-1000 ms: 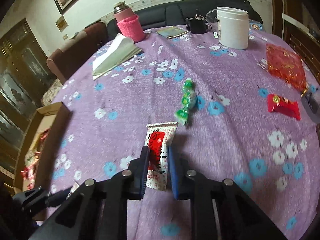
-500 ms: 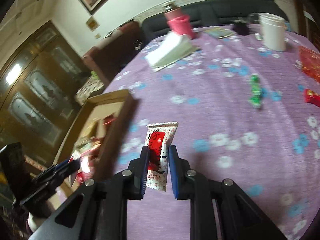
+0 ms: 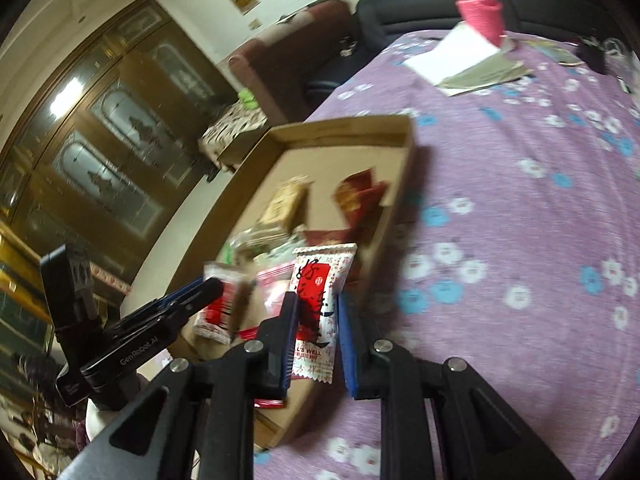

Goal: Organize snacks
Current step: 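Carry both packets over the cardboard box and open both tools to drop them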

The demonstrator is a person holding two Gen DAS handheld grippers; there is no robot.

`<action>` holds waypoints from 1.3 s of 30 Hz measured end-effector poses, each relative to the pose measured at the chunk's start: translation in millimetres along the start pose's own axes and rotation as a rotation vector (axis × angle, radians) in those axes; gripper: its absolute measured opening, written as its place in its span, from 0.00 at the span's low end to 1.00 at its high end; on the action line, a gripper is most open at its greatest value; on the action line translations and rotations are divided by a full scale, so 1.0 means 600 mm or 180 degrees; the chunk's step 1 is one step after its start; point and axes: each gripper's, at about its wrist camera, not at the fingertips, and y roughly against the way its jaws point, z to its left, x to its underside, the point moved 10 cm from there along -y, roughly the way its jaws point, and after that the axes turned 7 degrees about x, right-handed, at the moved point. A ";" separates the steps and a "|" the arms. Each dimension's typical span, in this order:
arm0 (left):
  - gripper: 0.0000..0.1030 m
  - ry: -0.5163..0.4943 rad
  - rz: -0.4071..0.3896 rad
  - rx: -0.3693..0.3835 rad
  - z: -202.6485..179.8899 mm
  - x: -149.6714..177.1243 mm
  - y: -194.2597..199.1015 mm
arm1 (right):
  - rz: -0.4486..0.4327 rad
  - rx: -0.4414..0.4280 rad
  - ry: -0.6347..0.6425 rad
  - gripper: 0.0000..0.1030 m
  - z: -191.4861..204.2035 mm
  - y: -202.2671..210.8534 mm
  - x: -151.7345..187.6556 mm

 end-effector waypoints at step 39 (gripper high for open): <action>0.52 -0.1081 -0.0151 -0.0380 -0.166 0.033 0.052 | -0.0469 0.0635 -0.0055 0.54 -0.119 0.077 0.020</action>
